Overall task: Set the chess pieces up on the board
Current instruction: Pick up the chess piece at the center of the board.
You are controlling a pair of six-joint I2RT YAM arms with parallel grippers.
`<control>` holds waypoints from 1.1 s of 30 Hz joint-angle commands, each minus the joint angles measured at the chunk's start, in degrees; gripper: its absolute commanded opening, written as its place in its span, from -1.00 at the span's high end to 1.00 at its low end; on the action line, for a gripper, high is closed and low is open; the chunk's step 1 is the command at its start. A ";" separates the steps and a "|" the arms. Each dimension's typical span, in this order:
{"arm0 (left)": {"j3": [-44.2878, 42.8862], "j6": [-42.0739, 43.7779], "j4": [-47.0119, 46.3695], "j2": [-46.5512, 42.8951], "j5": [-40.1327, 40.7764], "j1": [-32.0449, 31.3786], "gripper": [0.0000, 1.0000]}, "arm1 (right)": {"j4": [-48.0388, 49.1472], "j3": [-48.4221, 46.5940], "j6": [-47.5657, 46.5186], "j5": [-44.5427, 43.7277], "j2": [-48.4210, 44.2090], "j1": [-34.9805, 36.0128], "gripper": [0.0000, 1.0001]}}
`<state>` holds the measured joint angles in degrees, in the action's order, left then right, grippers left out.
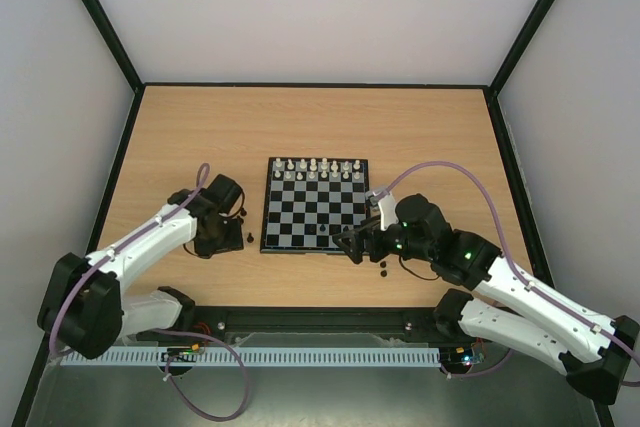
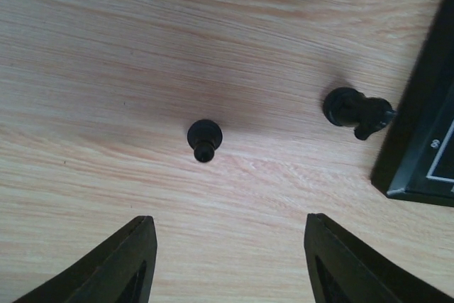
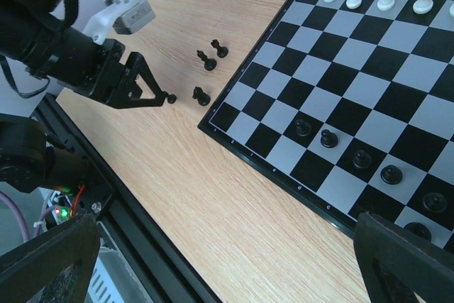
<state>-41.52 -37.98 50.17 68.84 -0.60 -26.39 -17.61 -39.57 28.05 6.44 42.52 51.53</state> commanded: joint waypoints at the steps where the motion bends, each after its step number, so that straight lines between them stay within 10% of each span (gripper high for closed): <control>1: 1.00 0.16 -2.64 2.22 -0.38 1.25 -0.14 | 1.09 0.84 -0.72 0.95 -1.16 0.33 -0.97; 4: 0.85 -1.38 -3.64 1.56 -0.81 2.12 0.11 | 1.12 0.97 -0.72 1.24 -1.41 0.34 -0.97; 33: 0.66 -6.29 -6.45 9.66 3.69 2.83 0.13 | 1.98 1.86 -0.77 4.94 -5.34 0.41 -0.97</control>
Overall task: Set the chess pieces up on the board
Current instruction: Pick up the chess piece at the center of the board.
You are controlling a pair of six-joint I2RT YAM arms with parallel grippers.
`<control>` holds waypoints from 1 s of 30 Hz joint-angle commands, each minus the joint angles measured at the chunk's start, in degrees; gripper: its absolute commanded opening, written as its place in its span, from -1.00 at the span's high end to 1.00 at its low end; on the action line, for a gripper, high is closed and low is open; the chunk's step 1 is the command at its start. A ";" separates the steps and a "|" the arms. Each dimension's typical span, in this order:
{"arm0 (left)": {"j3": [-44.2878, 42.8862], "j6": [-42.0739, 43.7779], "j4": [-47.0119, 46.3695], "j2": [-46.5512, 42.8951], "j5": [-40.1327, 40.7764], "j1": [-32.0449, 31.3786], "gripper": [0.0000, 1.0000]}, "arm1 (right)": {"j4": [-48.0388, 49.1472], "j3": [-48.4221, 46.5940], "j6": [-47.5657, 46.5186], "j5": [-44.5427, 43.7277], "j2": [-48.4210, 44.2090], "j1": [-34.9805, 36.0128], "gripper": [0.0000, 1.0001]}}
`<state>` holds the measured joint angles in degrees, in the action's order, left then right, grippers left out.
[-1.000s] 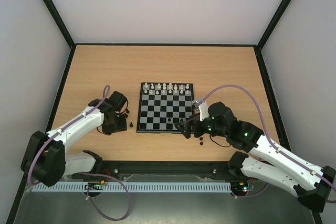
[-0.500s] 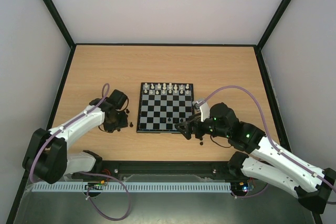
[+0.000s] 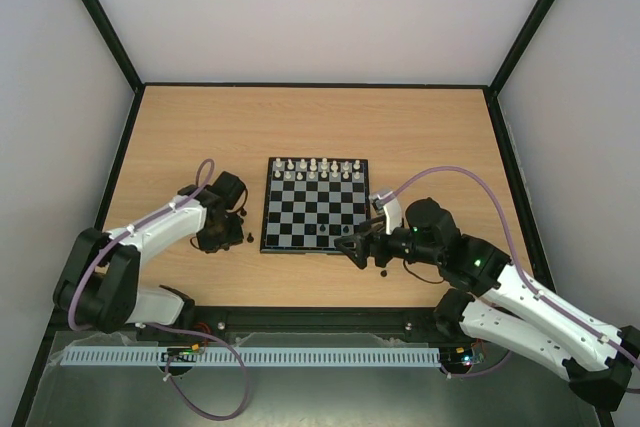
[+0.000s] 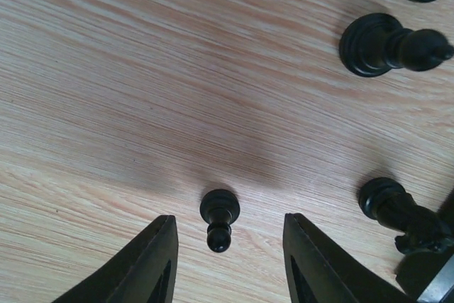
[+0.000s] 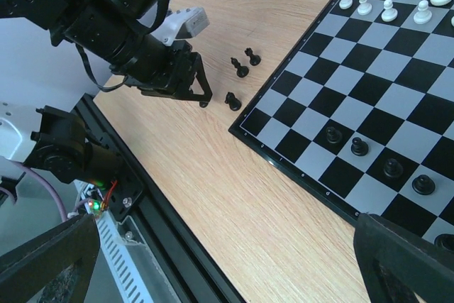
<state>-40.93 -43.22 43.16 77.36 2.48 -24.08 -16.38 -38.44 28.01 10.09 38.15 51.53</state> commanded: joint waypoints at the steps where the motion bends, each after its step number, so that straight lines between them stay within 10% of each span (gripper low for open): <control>1: 0.08 -1.07 0.53 1.35 0.65 0.52 0.17 | 0.70 0.73 -0.69 1.38 -1.05 0.35 -0.97; 30: -7.58 2.68 6.50 1.36 2.94 -0.78 0.95 | 1.16 1.26 -0.68 3.12 -1.59 0.39 -0.97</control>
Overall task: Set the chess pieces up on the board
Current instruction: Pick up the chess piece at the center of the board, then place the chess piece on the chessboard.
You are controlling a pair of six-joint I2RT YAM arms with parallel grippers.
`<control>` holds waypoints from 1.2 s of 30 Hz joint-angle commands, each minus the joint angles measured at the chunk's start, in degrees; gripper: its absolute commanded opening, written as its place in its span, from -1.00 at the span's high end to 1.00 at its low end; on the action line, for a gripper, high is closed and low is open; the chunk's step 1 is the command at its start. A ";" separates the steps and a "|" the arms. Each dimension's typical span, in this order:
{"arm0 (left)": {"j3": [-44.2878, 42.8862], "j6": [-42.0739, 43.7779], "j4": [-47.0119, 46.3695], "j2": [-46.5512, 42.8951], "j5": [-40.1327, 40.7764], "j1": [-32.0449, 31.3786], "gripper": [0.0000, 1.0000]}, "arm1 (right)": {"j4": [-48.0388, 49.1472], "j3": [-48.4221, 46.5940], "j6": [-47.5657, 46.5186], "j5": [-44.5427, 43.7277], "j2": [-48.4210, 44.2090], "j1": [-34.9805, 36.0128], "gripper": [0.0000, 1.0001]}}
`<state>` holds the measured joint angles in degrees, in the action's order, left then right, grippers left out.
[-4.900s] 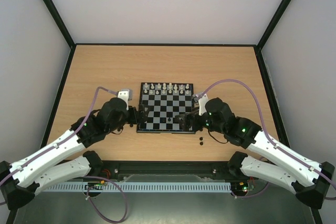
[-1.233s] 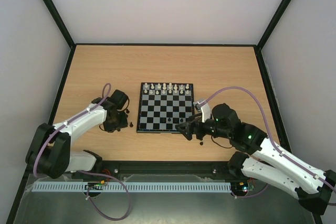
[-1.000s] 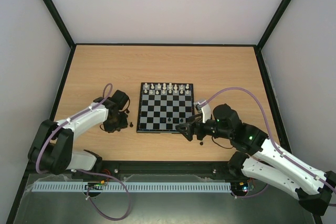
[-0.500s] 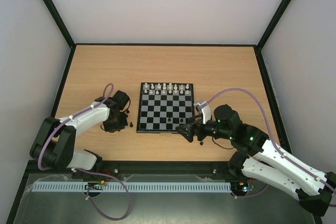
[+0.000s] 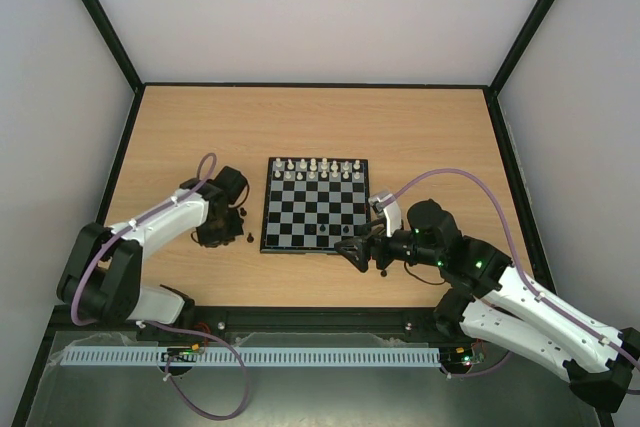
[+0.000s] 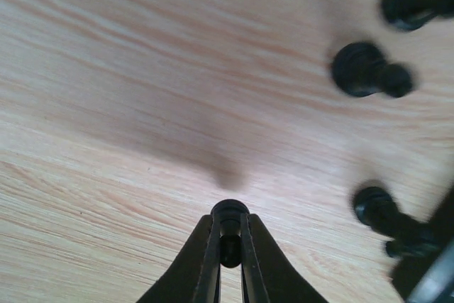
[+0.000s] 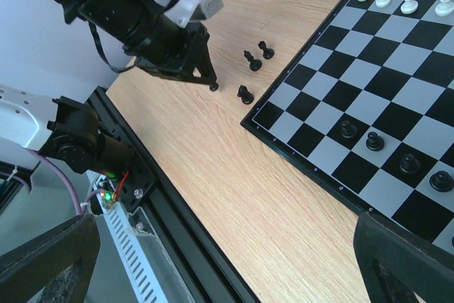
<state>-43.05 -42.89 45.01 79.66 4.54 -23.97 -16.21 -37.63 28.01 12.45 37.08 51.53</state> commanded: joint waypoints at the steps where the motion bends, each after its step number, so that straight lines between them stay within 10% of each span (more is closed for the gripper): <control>1: -7.19 3.11 6.60 -1.03 0.93 -1.50 0.95 | 0.90 0.45 -0.68 0.62 -0.44 0.38 -0.97; 15: -33.37 8.66 17.68 12.00 2.22 -16.01 0.95 | -0.32 -0.74 -0.77 -2.63 2.64 0.37 -0.97; 36: -37.69 9.84 9.87 27.05 -3.14 -25.67 0.93 | -0.67 -0.78 -0.50 -3.79 2.75 0.33 -0.97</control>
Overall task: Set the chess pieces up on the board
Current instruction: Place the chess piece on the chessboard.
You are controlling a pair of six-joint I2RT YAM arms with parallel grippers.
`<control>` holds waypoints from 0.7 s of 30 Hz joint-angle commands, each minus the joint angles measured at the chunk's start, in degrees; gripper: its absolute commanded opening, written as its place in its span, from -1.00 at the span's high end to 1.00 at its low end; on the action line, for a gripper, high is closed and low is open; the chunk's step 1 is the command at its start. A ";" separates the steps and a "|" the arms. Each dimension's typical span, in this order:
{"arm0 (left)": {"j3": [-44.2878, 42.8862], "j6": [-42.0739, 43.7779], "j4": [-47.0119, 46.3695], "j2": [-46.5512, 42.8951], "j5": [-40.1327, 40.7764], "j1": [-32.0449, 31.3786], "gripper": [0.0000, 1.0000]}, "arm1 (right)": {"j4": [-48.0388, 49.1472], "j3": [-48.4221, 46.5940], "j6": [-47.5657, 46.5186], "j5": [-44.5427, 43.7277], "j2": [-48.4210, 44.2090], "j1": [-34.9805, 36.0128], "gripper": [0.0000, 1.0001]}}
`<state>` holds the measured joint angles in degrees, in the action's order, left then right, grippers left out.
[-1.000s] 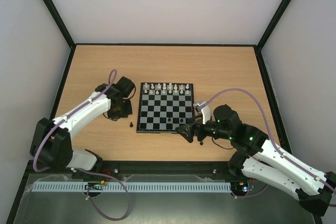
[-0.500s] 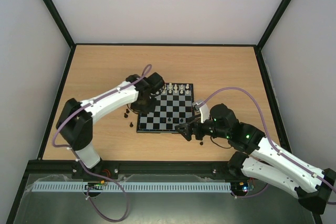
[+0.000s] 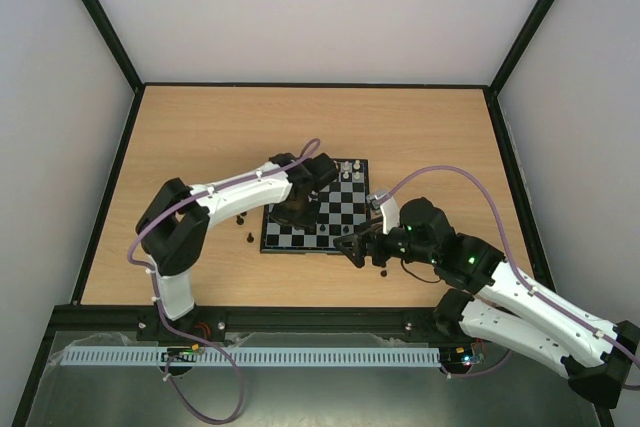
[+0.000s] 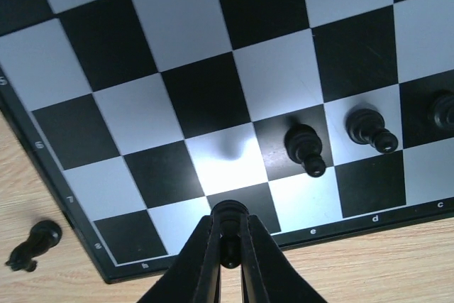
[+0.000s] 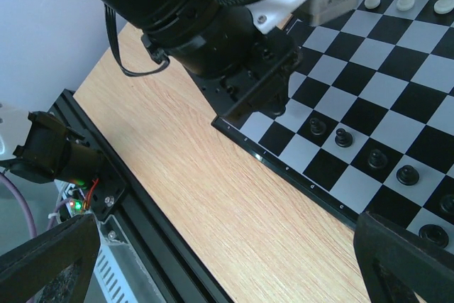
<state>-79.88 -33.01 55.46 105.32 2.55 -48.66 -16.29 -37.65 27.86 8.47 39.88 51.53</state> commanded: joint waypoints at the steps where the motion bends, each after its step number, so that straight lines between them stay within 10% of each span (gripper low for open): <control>1: -0.58 -0.17 -0.80 1.58 -1.17 -0.99 0.93 | -0.50 -0.68 -0.35 0.27 -0.19 0.36 -0.97; 21: -0.17 0.75 -2.21 5.07 0.15 -0.49 0.93 | -0.23 -0.32 -0.31 0.78 -0.60 0.38 -0.97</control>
<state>-79.85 -32.77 52.97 109.82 1.98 -49.32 -16.29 -37.65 27.86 8.56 39.86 51.53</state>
